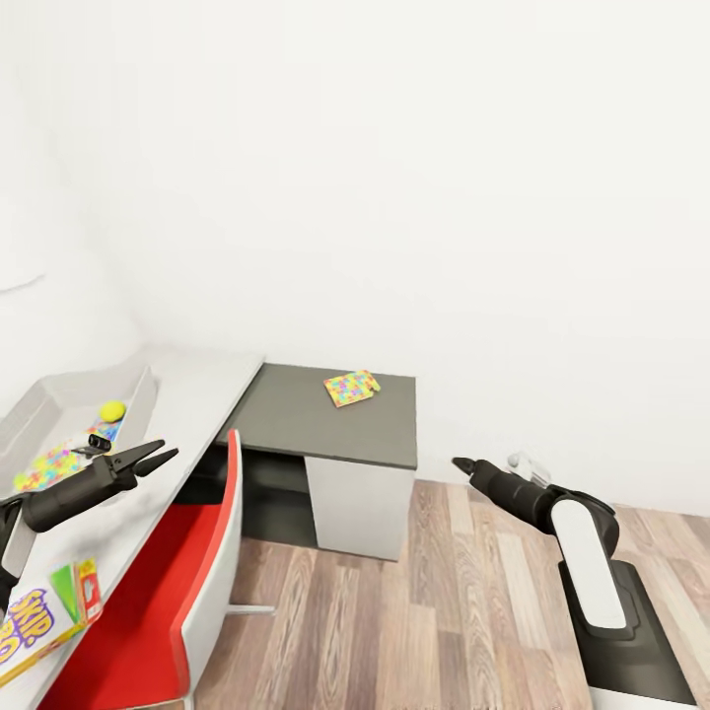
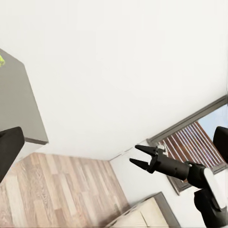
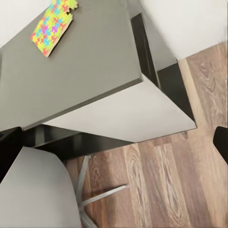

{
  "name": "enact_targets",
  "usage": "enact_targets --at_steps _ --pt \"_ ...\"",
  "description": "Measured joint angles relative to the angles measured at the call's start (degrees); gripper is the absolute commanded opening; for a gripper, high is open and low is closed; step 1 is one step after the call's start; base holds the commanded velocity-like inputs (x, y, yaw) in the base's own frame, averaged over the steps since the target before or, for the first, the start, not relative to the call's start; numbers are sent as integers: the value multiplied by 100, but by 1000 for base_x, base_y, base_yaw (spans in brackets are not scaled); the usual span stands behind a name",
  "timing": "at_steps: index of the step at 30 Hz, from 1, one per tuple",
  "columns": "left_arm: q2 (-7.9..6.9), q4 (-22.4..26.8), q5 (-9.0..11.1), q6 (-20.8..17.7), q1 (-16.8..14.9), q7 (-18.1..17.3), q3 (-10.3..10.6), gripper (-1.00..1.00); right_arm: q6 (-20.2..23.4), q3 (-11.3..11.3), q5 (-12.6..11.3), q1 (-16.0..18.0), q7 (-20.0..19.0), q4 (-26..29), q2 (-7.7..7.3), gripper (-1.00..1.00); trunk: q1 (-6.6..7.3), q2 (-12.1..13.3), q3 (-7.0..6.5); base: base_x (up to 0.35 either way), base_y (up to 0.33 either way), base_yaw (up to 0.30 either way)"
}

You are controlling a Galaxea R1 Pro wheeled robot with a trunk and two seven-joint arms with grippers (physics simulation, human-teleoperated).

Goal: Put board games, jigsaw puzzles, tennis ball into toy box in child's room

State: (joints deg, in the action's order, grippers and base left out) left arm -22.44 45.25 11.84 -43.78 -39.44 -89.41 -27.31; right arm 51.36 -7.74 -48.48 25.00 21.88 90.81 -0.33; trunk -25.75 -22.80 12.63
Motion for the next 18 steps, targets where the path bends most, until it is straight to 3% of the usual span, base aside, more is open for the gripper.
enact_targets --at_steps 18 --pt "-12 0 -2 0 -2 0 0 100 -3 -173 4 -2 -145 -46 -37 100 0 0 0 0 0 -280"
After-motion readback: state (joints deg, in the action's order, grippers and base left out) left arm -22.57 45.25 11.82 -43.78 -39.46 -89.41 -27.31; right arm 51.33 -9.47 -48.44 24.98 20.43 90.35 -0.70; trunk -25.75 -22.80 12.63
